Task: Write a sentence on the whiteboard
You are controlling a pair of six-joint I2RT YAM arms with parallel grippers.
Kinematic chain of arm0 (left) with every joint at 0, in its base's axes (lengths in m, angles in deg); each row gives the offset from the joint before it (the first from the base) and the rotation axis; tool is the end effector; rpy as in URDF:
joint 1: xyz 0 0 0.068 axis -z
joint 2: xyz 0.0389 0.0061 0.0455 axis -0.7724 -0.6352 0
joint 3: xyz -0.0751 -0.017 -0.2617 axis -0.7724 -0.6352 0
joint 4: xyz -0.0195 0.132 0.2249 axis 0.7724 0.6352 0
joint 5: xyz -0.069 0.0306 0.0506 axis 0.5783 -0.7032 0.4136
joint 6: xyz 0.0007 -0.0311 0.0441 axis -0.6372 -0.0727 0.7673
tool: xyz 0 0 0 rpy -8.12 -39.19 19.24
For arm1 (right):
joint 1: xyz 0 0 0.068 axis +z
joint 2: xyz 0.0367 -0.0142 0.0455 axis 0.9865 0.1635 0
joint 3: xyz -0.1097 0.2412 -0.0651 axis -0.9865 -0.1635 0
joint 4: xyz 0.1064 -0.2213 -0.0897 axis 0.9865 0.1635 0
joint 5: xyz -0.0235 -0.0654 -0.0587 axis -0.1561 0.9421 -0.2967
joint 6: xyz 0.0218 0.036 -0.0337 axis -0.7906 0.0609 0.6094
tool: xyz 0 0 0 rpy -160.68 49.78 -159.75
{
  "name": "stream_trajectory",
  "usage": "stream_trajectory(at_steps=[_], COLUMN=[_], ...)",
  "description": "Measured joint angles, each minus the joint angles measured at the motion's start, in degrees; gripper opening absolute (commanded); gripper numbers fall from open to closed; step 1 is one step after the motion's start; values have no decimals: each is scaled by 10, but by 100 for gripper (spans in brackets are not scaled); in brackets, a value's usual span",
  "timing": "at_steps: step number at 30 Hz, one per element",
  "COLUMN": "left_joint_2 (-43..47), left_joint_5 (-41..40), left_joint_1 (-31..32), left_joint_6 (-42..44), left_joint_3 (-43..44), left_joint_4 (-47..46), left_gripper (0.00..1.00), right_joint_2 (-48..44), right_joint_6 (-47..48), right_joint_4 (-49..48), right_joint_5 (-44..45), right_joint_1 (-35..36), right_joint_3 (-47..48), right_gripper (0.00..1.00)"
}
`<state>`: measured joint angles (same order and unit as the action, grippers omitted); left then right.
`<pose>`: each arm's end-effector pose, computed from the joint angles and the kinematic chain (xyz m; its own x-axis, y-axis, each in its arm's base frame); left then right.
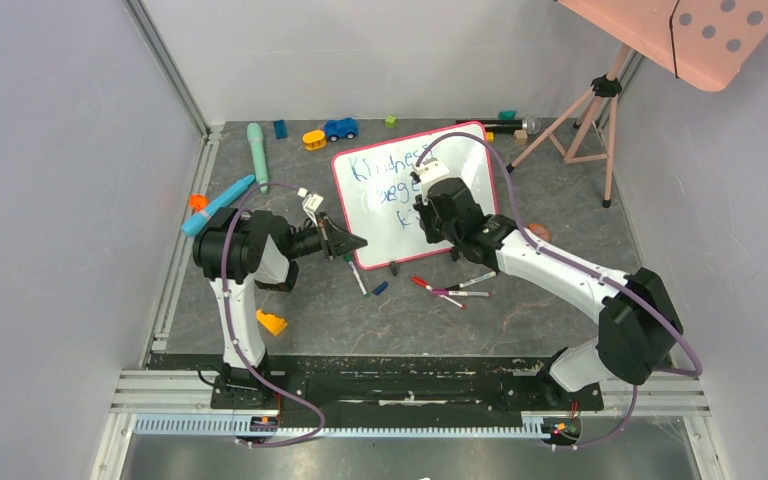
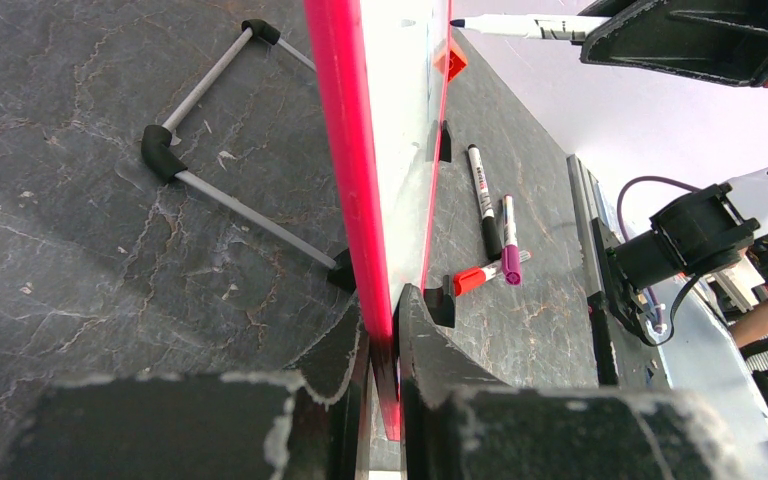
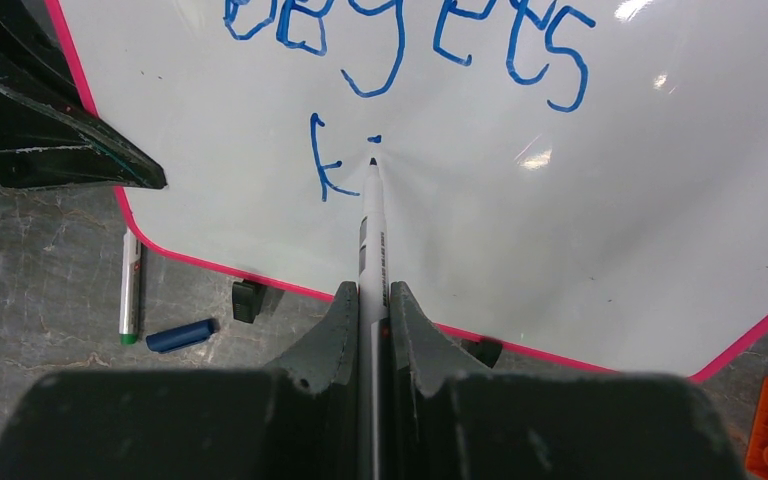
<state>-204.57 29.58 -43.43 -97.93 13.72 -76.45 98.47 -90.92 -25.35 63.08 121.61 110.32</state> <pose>0.3144 -0.0711 0.0948 -0.5787 -0.2191 -0.7855 0.7348 0.2776 -0.6188 0.2548 0.2113 0.2736 -0.4990 -0.2704 -0.8233 -0.4453 0.8951 -0.0241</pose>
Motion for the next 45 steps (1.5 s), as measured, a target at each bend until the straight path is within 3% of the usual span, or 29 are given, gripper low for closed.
stream_trajectory(at_steps=[45], left_joint_2=[0], left_joint_5=[0], left_joint_1=[0], left_joint_6=[-3], left_joint_3=[0], left_joint_4=[0], left_gripper=[3], right_joint_2=[3], right_joint_6=[-2], right_joint_4=[3], right_joint_5=[-14], right_joint_1=[0], right_joint_3=[-28], right_gripper=[0])
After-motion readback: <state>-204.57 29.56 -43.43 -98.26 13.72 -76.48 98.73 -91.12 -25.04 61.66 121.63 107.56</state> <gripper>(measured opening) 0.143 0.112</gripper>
